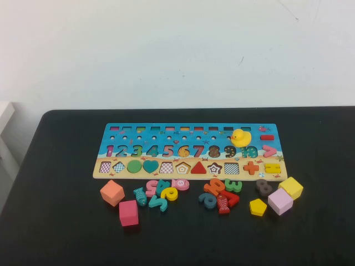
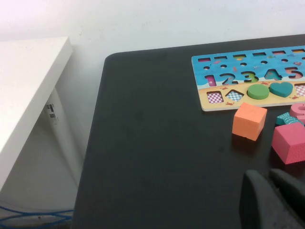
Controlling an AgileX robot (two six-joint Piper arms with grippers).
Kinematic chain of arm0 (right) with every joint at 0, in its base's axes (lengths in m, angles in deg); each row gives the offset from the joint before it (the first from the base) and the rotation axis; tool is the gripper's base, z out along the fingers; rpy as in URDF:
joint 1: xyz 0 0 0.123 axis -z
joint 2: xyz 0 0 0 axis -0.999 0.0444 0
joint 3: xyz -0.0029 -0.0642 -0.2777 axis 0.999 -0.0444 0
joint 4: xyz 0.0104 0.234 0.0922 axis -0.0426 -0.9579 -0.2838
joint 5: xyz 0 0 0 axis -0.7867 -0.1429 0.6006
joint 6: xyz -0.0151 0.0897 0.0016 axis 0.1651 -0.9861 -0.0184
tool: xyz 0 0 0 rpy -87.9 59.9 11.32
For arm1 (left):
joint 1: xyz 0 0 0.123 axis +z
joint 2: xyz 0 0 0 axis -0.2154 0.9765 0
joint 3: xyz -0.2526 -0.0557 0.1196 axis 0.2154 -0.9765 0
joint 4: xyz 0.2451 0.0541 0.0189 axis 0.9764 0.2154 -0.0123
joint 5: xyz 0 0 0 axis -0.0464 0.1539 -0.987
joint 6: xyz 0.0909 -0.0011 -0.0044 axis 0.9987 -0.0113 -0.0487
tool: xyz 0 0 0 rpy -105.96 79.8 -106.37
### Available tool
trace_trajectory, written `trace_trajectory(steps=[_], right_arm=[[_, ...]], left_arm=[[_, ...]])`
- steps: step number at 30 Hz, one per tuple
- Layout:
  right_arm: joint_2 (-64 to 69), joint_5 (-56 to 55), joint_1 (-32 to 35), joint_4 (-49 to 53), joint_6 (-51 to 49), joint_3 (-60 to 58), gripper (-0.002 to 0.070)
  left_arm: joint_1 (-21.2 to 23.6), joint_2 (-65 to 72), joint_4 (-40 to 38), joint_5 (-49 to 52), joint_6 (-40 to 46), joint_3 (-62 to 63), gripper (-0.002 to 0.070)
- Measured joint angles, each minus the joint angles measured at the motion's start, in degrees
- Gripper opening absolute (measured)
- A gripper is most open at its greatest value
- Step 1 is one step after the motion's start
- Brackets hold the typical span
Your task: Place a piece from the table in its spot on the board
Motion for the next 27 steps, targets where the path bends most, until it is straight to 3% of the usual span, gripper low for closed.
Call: trace_trajectory(steps=[21, 25, 27], right_arm=[[0.00, 0.00, 0.00, -0.84, 0.00, 0.00, 0.0019], [0.00, -0.12, 0.00, -11.86, -2.46, 0.00, 0.0019], [0.00, -0.12, 0.00, -27.52, -7.87, 0.00, 0.0019]], left_arm=[[0.00, 0.00, 0.00, 0.00, 0.23, 0.00, -0.0001], [0.00, 0.00, 0.00, 0.00, 0.22, 0.00, -0.0001], [0.00, 0.00, 0.00, 0.00, 0.12, 0.00, -0.0001]])
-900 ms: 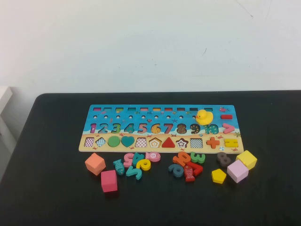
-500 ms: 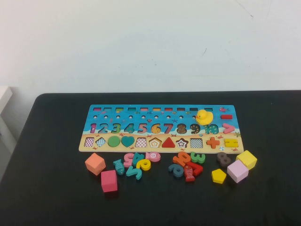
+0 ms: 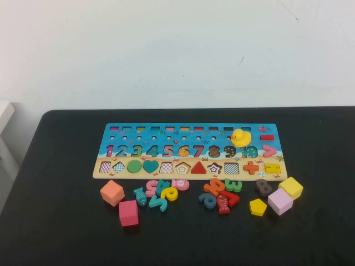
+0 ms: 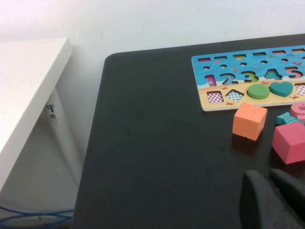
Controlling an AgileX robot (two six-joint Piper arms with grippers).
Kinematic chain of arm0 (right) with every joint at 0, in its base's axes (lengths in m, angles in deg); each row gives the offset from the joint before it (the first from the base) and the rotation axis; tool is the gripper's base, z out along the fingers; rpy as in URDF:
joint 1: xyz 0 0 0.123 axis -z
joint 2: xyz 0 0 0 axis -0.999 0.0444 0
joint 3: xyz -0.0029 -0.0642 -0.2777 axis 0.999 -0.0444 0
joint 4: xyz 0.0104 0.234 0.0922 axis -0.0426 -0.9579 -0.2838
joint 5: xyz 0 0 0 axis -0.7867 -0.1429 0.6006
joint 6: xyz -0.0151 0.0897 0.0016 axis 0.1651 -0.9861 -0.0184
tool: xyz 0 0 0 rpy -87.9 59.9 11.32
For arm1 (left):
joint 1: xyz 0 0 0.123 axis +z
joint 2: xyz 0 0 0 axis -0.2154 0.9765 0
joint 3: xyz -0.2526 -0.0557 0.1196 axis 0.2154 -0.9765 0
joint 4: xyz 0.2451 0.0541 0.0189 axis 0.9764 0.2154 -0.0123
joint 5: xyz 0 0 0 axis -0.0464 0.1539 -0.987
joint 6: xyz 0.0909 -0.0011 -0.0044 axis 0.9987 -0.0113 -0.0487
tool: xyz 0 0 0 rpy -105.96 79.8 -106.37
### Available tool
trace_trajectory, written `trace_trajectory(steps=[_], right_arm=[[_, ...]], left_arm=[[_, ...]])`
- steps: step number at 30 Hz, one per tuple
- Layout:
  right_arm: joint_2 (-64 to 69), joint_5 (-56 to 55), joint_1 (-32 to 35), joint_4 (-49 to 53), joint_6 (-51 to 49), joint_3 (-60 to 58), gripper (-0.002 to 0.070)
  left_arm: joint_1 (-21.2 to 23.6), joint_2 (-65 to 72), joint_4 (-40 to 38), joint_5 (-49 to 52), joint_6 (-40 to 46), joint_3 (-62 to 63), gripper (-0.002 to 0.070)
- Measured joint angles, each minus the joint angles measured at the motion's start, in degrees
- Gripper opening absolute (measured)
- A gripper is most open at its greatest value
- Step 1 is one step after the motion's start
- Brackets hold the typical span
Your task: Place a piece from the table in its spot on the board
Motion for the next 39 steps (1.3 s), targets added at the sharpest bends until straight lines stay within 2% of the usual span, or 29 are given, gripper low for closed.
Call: trace_trajectory(steps=[2, 4, 12, 19, 24, 30, 33, 39], right_arm=[[0.00, 0.00, 0.00, -10.02, -2.12, 0.00, 0.0019], [0.00, -0.27, 0.00, -15.24, -2.96, 0.00, 0.0019], [0.00, -3.79, 0.00, -19.72, -0.04, 0.00, 0.0019], [0.00, -4.01, 0.00, -19.88, 20.14, 1.76, 0.0019], [6.86, 2.07, 0.00, -10.95, 30.94, 13.34, 0.0018], [24.62, 19.14, 0.00, 8.77, 34.39, 28.13, 0.0019], [34.37, 26.27, 0.00, 14.65, 36.78, 35.25, 0.0018], [48.78, 36.88, 0.00, 15.46, 39.74, 47.64, 0.0019]], left_arm=[[0.00, 0.00, 0.00, 0.00, 0.00, 0.00, -0.0001], [0.00, 0.00, 0.00, 0.00, 0.00, 0.00, -0.0001], [0.00, 0.00, 0.00, 0.00, 0.00, 0.00, -0.0003], [0.00, 0.00, 0.00, 0.00, 0.00, 0.00, -0.0003], [0.00, 0.00, -0.41, 0.00, 0.00, 0.00, -0.0002], [0.00, 0.00, -0.87, 0.00, -0.22, 0.00, -0.0002], [0.00, 0.00, -0.96, 0.00, -0.22, 0.00, -0.0002], [0.00, 0.00, -1.00, 0.00, -0.22, 0.00, -0.0002]])
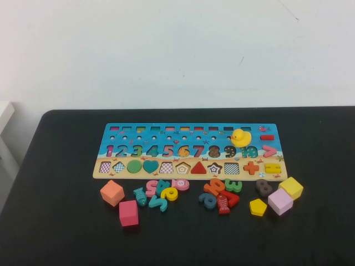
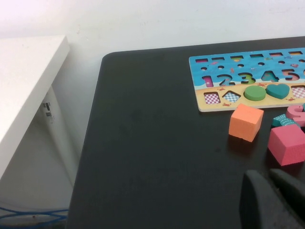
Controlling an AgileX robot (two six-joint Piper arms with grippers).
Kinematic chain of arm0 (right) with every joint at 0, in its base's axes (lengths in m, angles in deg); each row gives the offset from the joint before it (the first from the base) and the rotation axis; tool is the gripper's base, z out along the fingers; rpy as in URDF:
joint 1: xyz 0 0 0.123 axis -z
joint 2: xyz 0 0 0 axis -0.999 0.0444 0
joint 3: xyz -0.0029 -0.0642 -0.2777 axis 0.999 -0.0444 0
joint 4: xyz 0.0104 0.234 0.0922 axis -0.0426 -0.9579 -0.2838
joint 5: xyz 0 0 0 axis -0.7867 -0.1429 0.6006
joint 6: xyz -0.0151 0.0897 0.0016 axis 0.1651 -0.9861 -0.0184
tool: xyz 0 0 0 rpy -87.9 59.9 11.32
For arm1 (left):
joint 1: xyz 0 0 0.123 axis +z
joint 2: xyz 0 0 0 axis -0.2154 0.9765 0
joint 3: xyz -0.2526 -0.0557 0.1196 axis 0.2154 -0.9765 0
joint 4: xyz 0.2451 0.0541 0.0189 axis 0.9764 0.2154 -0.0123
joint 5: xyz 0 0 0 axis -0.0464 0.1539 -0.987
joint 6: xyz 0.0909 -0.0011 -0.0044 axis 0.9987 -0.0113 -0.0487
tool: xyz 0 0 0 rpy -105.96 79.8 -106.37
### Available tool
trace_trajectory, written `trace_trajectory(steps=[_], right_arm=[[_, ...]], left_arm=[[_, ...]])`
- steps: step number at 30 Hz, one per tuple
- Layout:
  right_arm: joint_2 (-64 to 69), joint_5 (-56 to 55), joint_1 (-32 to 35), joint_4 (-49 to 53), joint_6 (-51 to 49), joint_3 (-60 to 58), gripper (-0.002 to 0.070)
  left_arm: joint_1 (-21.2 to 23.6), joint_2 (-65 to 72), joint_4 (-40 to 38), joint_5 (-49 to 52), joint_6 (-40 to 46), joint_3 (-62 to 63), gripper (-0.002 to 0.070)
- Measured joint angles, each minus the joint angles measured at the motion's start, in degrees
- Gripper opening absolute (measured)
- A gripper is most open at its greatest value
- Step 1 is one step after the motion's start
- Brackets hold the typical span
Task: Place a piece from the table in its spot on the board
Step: Pick up the "Pentagon"
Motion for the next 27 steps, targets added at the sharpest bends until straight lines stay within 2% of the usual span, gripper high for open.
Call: trace_trajectory(steps=[3, 6, 14, 20, 27], right_arm=[[8.56, 5.25, -1.90, -3.86, 4.43, 6.61, 0.0019], [11.12, 6.10, -3.93, -3.97, 5.19, 8.16, 0.0019], [23.69, 7.47, -15.62, 4.40, 1.55, 17.40, 0.0018], [36.60, 11.80, -24.43, 5.98, 1.54, 28.30, 0.0019], [50.78, 9.76, -32.52, 6.11, 1.44, 35.05, 0.0019]], left_arm=[[0.00, 0.00, 0.00, 0.00, 0.00, 0.00, -0.0002], [0.00, 0.00, 0.00, 0.00, 0.00, 0.00, -0.0002], [0.00, 0.00, 0.00, 0.00, 0.00, 0.00, -0.0002], [0.00, 0.00, 0.00, 0.00, 0.22, 0.00, -0.0002], [0.00, 0.00, -0.09, 0.00, 0.22, 0.00, -0.0002]])
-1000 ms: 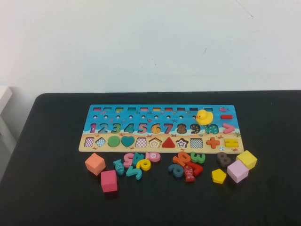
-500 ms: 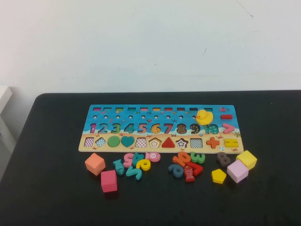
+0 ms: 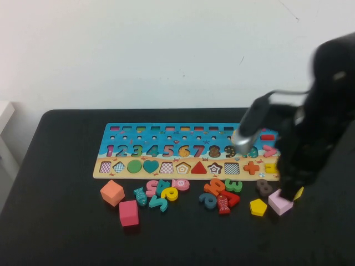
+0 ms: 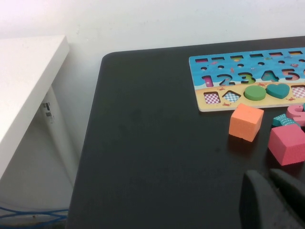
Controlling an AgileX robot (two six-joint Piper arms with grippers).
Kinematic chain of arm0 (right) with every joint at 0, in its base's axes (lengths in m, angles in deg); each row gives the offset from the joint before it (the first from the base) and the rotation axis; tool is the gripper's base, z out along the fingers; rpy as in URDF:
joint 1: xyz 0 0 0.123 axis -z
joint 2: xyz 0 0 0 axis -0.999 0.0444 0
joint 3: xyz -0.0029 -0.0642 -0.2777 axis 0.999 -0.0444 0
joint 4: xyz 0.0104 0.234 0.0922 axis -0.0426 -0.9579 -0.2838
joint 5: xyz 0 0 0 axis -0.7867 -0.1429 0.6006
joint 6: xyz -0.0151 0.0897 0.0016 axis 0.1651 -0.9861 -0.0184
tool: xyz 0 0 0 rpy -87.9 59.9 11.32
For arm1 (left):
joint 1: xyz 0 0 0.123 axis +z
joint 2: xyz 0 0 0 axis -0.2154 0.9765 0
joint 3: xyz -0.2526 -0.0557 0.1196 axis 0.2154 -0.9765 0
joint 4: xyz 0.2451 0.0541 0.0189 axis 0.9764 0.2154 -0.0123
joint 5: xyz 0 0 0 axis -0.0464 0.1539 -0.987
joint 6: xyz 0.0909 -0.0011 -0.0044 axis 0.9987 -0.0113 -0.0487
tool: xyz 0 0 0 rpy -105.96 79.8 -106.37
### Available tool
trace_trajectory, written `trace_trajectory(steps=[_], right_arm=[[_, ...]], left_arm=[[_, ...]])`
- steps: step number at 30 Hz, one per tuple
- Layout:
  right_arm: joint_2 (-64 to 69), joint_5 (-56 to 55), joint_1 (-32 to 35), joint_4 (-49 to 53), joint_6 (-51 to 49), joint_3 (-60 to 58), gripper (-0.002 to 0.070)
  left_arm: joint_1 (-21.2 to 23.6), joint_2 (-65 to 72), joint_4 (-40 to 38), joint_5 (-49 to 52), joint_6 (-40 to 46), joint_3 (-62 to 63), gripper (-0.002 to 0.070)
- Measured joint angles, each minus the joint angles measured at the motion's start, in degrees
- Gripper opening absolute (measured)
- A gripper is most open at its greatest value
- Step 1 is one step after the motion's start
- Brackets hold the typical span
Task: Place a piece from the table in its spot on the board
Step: Pick up the "Pentagon"
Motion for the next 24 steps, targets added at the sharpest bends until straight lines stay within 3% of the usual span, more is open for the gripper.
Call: trace_trajectory(steps=[10, 13, 18, 21, 24], right_arm=[[10.23, -10.85, -1.12, 1.37, -8.47, 0.26, 0.0042], [11.66, -13.23, -1.12, 1.37, -9.41, 0.26, 0.0129], [14.83, -17.35, -1.12, 1.37, -13.35, 0.26, 0.0357], [16.69, -19.21, -1.12, 1.37, -15.92, 0.38, 0.0438], [18.63, -20.45, -1.12, 1.71, -19.03, 0.60, 0.0465]], left_arm=[[0.00, 0.00, -0.20, 0.00, 0.00, 0.00, -0.0002], [0.00, 0.00, -0.20, 0.00, 0.00, 0.00, -0.0002], [0.00, 0.00, -0.20, 0.00, 0.00, 0.00, -0.0002], [0.00, 0.00, -0.20, 0.00, 0.00, 0.00, -0.0002], [0.00, 0.00, -0.20, 0.00, -0.21, 0.00, -0.0002]])
